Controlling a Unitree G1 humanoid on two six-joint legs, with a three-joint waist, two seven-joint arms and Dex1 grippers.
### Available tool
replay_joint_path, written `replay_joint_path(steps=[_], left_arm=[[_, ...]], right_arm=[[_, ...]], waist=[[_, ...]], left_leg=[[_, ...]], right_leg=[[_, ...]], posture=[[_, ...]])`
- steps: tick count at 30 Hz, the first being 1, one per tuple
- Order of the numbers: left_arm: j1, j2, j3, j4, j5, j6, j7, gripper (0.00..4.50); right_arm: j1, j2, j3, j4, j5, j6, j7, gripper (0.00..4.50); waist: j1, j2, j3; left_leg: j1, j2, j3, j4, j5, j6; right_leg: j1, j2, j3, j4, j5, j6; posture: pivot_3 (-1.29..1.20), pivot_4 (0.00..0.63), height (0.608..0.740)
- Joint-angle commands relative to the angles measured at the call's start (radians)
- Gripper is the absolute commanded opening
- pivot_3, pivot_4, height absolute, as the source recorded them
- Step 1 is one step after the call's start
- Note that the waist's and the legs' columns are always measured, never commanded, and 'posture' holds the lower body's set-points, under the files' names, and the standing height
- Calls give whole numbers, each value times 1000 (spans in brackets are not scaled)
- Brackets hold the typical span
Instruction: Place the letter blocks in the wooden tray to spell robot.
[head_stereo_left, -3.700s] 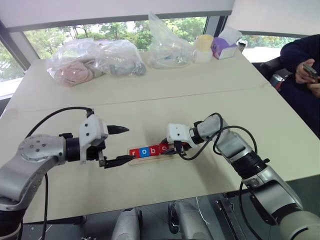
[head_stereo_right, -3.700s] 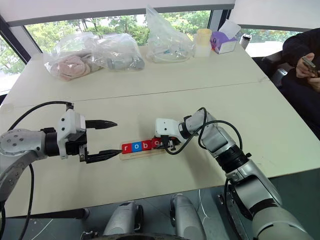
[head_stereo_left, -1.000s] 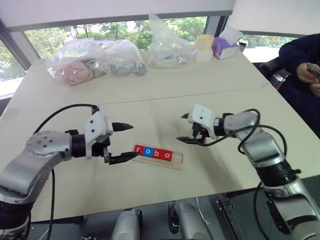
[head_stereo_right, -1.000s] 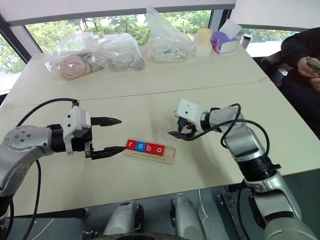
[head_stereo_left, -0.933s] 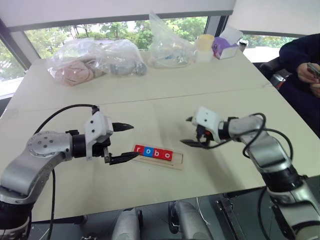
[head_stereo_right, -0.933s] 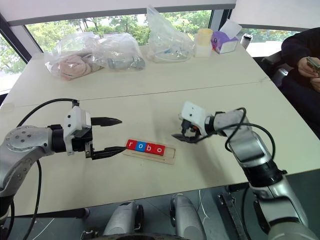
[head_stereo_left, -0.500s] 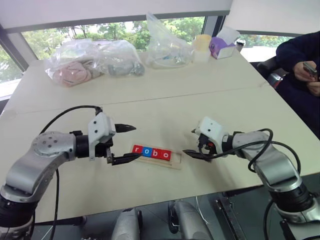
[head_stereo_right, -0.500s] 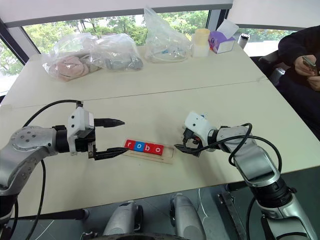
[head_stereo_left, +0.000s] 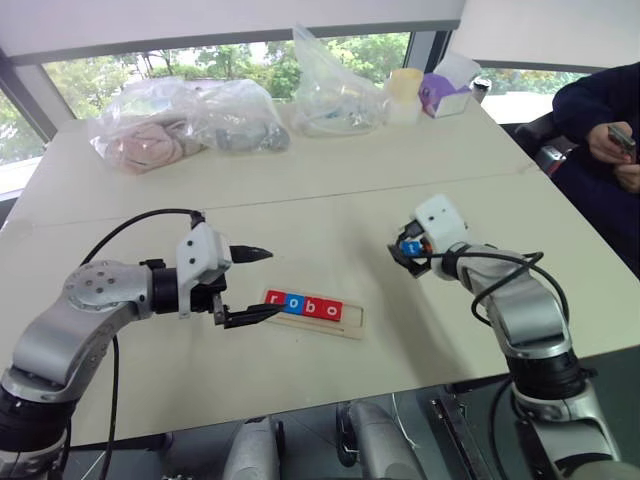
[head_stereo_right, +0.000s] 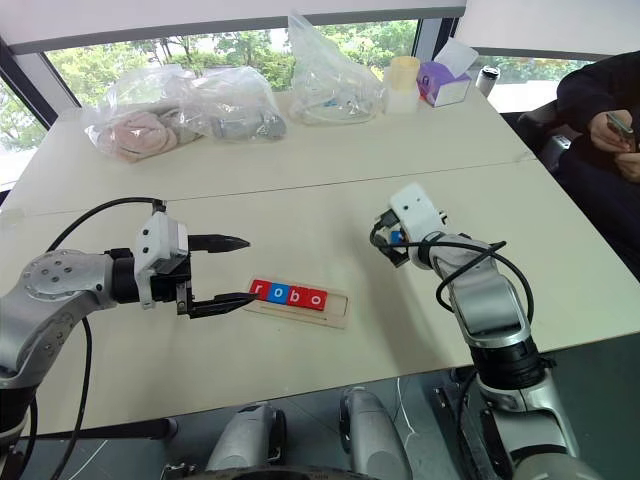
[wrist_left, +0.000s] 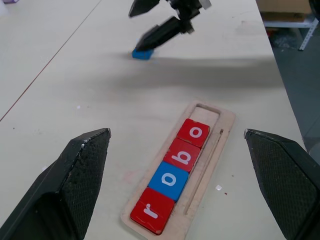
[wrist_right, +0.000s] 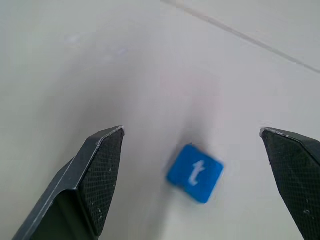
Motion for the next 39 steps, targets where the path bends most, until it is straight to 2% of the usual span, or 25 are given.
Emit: replay_joint_path(steps=[1, 9, 18, 21, 23, 24, 26, 31, 36, 39], left_arm=[[-4, 0, 6, -20, 6, -16, 1, 4500], [-4, -3, 6, -20, 5, -17, 5, 4500], [6, -1, 13, -30, 2, -14, 9, 4500], [7, -3, 11, -33, 3, -14, 11, 4500], [7, -4, 8, -33, 4, -16, 12, 4500], [7, -5, 7, -32, 4, -17, 11, 4500], [4, -9, 3, -30, 6, -18, 13, 4500], [-3, -22, -13, -23, 9, -23, 10, 4500], [-8, -32, -25, -12, 12, -28, 2, 4500], [-12, -37, -34, 0, 14, -35, -6, 4500]], right_arm=[[-33, 82, -94, 10, -2, 96, -101, 4405], [-24, 208, -117, 72, 12, 126, -193, 4405], [10, 245, -96, 124, 8, 94, -228, 4405], [14, 245, -101, 141, 9, 82, -236, 3626], [15, 244, -102, 152, 12, 76, -240, 2562], [15, 245, -104, 155, 14, 74, -241, 2301], [15, 249, -114, 154, 23, 88, -243, 1270], [49, 216, -125, 20, 51, 214, -220, 1180], [123, 158, -140, -280, 121, 473, -161, 1180], [188, 139, -167, -410, 161, 528, -147, 1180]], waist=[[0, 0, 0], [-3, 0, 0], [-4, 0, 0], [-4, 0, 0], [-4, 0, 0], [-2, 0, -1], [0, -1, -1], [4, -1, -1], [4, -1, -1], [1, -1, -1]], left_leg=[[0, 0, 0, 0, 0, 0], [0, 0, 0, 0, 0, 0], [0, 0, 0, 0, 0, 0], [1, 0, 0, 0, 0, 0], [1, 0, 0, 0, 0, 0], [1, 0, 0, 0, 0, 0], [1, 0, 0, 0, 0, 0], [0, 0, 0, 0, 0, 0], [-1, 0, -1, -1, 0, 0], [-1, 0, -1, -2, 0, 0]], right_leg=[[0, 0, 0, 0, 0, 0], [0, 0, 0, 0, 0, 0], [0, 0, 0, 0, 0, 0], [1, 0, 0, 0, 0, 0], [1, 0, 0, 0, 0, 0], [1, 0, 0, 0, 0, 0], [1, 0, 0, 0, 0, 0], [1, -1, 0, -1, 0, 0], [0, -1, 0, -1, -1, 2], [0, -1, 0, -1, -2, 2]], posture=[[0, 150, 740], [0, 150, 740], [0, 150, 740], [0, 150, 740], [0, 150, 740], [0, 150, 740], [0, 150, 740], [0, 150, 740], [0, 150, 740], [0, 150, 740]])
